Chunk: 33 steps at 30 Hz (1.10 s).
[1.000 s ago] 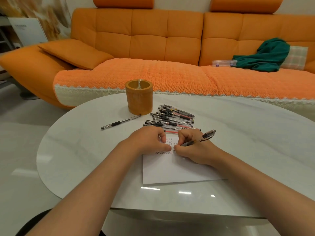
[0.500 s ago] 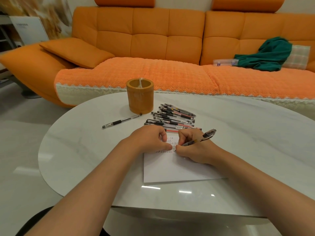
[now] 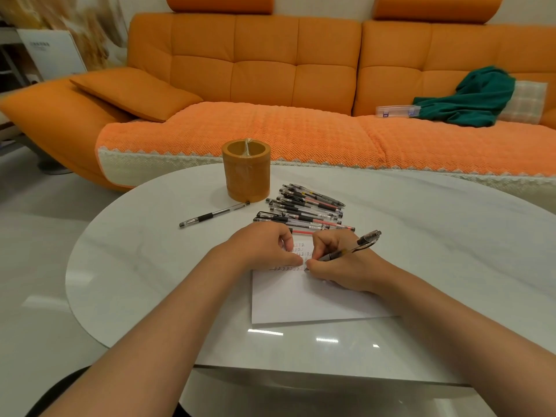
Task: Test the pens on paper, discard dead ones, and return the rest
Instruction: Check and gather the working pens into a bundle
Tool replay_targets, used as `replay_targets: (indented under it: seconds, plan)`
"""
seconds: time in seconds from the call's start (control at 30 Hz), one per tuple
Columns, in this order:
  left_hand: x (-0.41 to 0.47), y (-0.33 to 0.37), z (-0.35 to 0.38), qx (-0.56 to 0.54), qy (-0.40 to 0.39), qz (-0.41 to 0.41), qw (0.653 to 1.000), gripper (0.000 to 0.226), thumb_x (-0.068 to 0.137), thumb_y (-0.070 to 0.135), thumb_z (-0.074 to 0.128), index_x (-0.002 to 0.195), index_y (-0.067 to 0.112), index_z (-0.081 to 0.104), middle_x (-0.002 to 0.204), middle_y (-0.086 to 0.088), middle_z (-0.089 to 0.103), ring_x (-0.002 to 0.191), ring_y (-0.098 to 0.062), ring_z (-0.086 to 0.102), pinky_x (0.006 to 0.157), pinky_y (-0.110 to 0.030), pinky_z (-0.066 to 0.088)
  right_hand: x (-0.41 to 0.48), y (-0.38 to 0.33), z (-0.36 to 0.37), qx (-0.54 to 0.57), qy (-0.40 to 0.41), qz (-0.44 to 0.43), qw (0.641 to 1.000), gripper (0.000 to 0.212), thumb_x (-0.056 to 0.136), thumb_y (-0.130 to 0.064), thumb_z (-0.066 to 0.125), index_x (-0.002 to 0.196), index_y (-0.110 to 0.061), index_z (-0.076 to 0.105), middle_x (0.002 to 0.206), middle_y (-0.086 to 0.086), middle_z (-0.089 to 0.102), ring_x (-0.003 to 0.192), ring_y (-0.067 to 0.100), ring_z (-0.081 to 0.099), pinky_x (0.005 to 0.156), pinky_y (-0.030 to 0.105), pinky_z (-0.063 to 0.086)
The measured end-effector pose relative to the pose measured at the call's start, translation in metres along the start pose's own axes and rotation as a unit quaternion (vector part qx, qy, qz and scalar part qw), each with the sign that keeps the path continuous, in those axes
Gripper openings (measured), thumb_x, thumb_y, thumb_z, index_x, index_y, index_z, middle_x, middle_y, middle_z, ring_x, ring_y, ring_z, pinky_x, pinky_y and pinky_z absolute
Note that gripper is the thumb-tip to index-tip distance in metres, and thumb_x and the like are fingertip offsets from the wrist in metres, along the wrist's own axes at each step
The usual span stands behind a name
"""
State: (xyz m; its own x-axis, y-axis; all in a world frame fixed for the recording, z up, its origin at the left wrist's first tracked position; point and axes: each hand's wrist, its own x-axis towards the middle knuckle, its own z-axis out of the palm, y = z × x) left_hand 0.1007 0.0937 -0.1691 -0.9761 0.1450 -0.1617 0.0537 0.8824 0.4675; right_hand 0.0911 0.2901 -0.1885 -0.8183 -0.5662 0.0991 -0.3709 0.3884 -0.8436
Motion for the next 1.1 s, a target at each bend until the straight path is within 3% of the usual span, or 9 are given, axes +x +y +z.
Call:
replay_targets:
  seconds: [0.17,0.3,0.5,0.57,0.73,0.8,0.87,0.97,1.1]
  plan:
    - [-0.001,0.001,0.000,0.003,0.000,0.000,1.000,0.027,0.078,0.050,0.077,0.091,0.033,0.062,0.086,0.014,0.058,0.077,-0.006,0.053,0.062,-0.025,0.040,0.000,0.000,0.000,0.000,-0.001,0.003,1.000,0.021,0.076,-0.006,0.070,0.069,0.002,0.052,0.057,0.016,0.059,0.052,0.018,0.051,0.050,0.033,0.041]
    - [-0.003,0.000,0.000,-0.001,0.003,0.006,1.000,0.027,0.078,0.052,0.076,0.092,0.033,0.062,0.086,0.012,0.059,0.077,-0.006,0.054,0.063,-0.025,0.041,-0.001,0.000,-0.002,0.046,0.037,0.023,0.998,0.020,0.079,-0.004,0.070,0.069,-0.001,0.053,0.051,-0.001,0.055,0.048,0.013,0.049,0.049,0.025,0.038]
    - [-0.007,-0.005,-0.004,-0.021,-0.007,0.024,0.999,0.021,0.080,0.045,0.077,0.094,0.035,0.066,0.087,0.013,0.061,0.078,-0.004,0.057,0.065,-0.023,0.044,0.000,-0.009,-0.010,0.169,0.100,0.068,0.978,0.008,0.084,0.000,0.073,0.085,-0.005,0.068,0.064,0.017,0.064,0.052,0.027,0.056,0.050,0.037,0.051]
    - [-0.008,-0.007,-0.006,-0.022,-0.010,0.030,0.999,0.018,0.081,0.043,0.077,0.094,0.036,0.066,0.088,0.014,0.062,0.078,-0.003,0.057,0.065,-0.021,0.044,0.001,-0.013,-0.011,0.143,0.118,0.062,0.981,0.008,0.084,-0.001,0.073,0.085,-0.009,0.073,0.072,0.017,0.070,0.062,0.029,0.063,0.061,0.040,0.057]
    - [-0.013,-0.006,-0.011,-0.034,-0.005,0.046,0.998,0.010,0.086,0.033,0.074,0.096,0.034,0.069,0.090,0.012,0.065,0.078,-0.004,0.059,0.063,-0.019,0.046,0.009,-0.024,-0.020,-0.021,0.182,-0.074,0.980,0.022,0.100,-0.013,0.052,0.096,-0.016,0.073,0.096,-0.002,0.069,0.092,0.007,0.064,0.075,0.018,0.051]
    - [-0.015,-0.006,-0.011,-0.032,0.003,0.053,0.998,0.008,0.089,0.031,0.072,0.096,0.033,0.069,0.088,0.014,0.065,0.076,-0.002,0.059,0.061,-0.014,0.041,0.012,-0.030,-0.023,-0.106,0.167,-0.106,0.975,0.029,0.098,-0.003,0.048,0.109,-0.021,0.068,0.100,-0.009,0.065,0.093,0.001,0.059,0.075,0.013,0.045]
    - [-0.015,-0.007,-0.012,-0.027,0.018,0.054,0.998,0.006,0.091,0.029,0.070,0.096,0.033,0.068,0.088,0.016,0.063,0.077,-0.002,0.058,0.060,-0.013,0.039,0.016,-0.034,-0.025,-0.216,0.126,-0.094,0.964,0.041,0.091,0.002,0.049,0.116,-0.028,0.063,0.095,-0.016,0.061,0.086,0.007,0.056,0.069,0.022,0.044]
    - [-0.013,-0.013,-0.013,-0.018,0.074,0.048,0.996,0.011,0.093,0.023,0.066,0.095,0.034,0.067,0.091,0.018,0.059,0.082,-0.004,0.057,0.062,-0.013,0.038,0.019,-0.043,-0.021,-0.378,0.091,-0.023,0.921,0.009,0.094,-0.035,0.058,0.097,-0.031,0.065,0.078,-0.013,0.058,0.082,0.017,0.059,0.061,0.030,0.039]
    - [-0.008,-0.030,-0.017,0.030,0.216,0.023,0.976,0.017,0.096,0.022,0.062,0.112,0.027,0.067,0.115,0.009,0.059,0.111,-0.012,0.052,0.089,-0.024,0.044,0.028,-0.039,-0.013,-0.390,0.085,0.055,0.915,0.066,0.078,-0.084,0.041,0.062,-0.020,0.048,0.062,0.000,0.058,0.061,0.014,0.054,0.055,0.033,0.041]
